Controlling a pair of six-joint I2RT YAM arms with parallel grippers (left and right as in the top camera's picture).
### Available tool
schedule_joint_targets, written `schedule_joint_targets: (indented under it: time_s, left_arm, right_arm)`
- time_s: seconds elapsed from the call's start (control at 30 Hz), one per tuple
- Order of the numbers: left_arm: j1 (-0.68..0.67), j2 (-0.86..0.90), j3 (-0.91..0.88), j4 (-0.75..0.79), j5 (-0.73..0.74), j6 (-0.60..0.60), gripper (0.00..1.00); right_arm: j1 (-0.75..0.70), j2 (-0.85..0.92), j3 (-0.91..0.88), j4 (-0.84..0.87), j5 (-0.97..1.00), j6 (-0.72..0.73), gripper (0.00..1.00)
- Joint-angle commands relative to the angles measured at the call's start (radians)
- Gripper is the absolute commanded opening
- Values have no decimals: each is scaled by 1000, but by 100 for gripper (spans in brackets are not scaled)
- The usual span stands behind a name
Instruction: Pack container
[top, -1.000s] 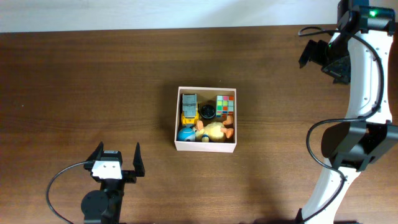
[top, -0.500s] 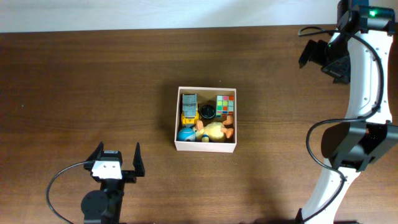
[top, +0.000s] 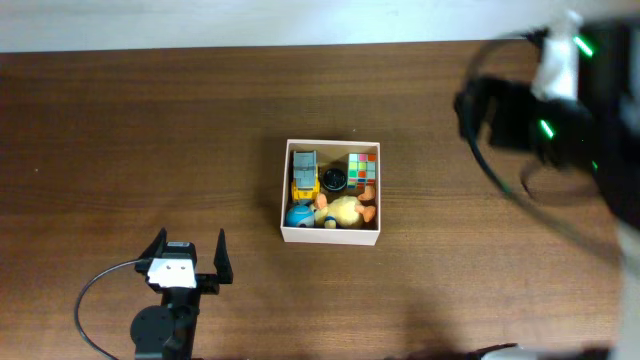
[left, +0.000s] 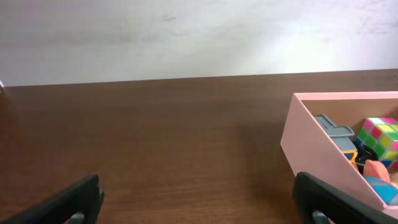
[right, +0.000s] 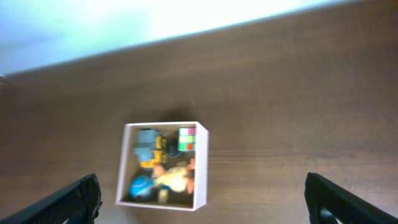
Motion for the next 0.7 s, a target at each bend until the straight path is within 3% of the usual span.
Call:
schedule_joint_targets:
  time_s: [0.0,0.37,0.67]
  left_arm:
    - [5,-11,-10,3,4,19,99]
    - [5,-11,-10,3,4,19,99]
    - [5,-11,-10,3,4,19,99]
  right_arm:
    - [7,-168,-201,85,32,5,99]
    - [6,-804,-1167,803,-5,-193,99]
    - [-72,-1169,-1796,1334,-95,-202,99]
